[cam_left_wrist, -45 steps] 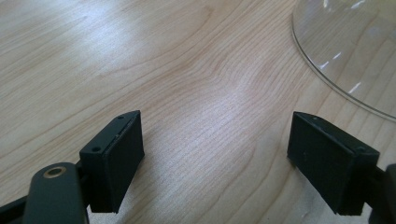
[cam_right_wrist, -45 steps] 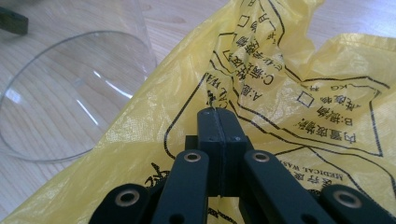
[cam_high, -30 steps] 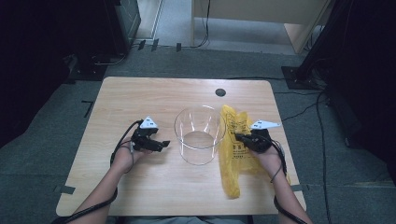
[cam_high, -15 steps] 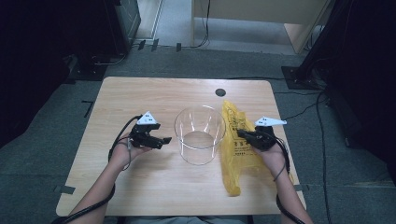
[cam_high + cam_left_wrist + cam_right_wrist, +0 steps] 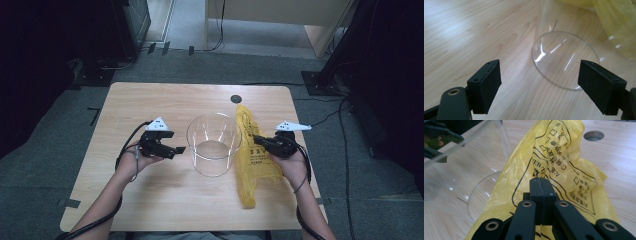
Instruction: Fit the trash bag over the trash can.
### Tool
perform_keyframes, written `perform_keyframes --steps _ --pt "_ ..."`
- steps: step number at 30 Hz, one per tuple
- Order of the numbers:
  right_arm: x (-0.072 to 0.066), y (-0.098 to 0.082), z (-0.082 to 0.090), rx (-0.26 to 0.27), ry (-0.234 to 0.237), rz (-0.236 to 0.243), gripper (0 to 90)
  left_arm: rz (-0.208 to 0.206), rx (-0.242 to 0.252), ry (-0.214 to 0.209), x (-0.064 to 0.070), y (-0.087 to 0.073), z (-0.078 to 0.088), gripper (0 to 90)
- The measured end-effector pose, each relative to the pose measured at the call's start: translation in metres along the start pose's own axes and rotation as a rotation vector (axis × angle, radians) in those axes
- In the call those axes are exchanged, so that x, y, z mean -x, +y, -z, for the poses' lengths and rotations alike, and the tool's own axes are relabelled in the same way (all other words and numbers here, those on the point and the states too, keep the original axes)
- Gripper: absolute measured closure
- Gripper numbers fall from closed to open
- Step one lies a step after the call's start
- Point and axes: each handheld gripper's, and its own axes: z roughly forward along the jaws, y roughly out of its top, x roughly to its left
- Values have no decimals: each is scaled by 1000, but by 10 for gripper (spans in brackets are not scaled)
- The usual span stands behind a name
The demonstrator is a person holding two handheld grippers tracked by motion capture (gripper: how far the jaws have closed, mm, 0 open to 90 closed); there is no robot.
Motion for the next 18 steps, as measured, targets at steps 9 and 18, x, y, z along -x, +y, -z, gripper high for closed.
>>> perform_keyframes --steps 9,18 --pt "-8 8 6 54 31 -7 900 -6 25 -14 5 8 7 182" --pt "-16 16 12 103 66 -7 900 -15 51 -38 9 18 17 182"
